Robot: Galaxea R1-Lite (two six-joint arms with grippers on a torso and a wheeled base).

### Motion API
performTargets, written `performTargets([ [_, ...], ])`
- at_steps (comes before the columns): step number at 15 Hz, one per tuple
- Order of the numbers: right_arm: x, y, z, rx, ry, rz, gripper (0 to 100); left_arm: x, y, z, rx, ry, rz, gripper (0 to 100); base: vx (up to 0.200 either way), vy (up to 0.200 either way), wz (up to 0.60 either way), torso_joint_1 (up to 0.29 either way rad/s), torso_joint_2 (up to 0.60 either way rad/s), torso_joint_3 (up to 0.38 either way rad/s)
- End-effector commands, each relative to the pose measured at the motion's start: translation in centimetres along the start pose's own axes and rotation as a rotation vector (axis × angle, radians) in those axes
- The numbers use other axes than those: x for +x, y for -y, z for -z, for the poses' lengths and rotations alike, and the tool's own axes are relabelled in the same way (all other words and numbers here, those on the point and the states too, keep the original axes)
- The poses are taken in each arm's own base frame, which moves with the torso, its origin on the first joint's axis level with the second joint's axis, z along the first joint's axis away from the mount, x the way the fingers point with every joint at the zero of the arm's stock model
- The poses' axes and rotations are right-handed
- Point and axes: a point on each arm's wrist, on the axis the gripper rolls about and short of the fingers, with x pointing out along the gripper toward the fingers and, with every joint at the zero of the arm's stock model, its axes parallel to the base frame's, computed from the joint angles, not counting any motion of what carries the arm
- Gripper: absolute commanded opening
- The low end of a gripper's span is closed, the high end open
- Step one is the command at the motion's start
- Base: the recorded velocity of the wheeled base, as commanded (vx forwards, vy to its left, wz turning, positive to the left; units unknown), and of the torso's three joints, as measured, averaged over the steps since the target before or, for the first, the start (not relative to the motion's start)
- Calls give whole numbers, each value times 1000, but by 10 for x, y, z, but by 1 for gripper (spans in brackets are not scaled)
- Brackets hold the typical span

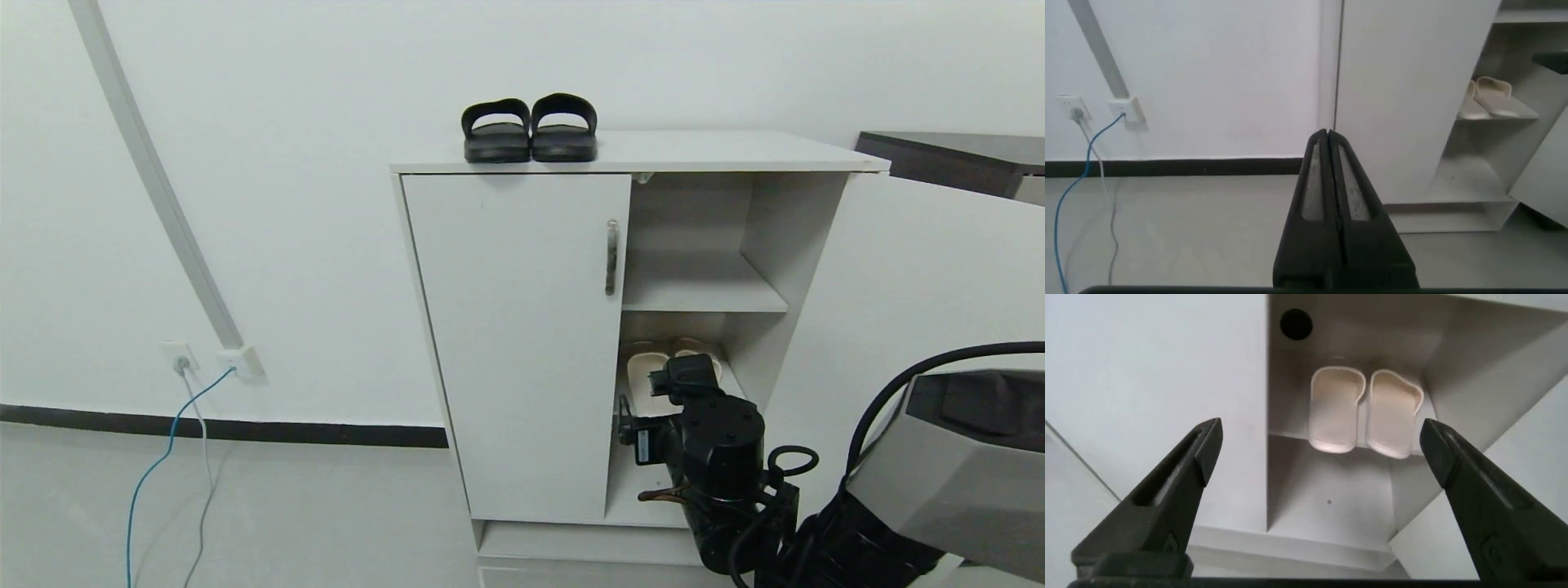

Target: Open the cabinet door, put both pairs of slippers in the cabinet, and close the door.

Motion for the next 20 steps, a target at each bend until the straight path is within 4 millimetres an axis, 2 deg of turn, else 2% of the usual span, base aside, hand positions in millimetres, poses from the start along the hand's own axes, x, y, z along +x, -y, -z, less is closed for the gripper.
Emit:
performTargets([
  [1,-1,0,1,-3,-2,-2,100,0,0,0,0,-1,-1,0,0,200,0,7,2,2],
  [3,-1,2,3,-5,-5,2,100,0,0,0,-2,-1,-1,0,0,200,0,0,0,2],
  [7,1,9,-1,-15,46,6,100,0,0,0,-6,-1,-1,0,0,0,0,0,0,0],
  [20,-1,11,6,-31,36,-4,100,0,0,0,0,-1,-3,0,0,0,0,0,0,0],
])
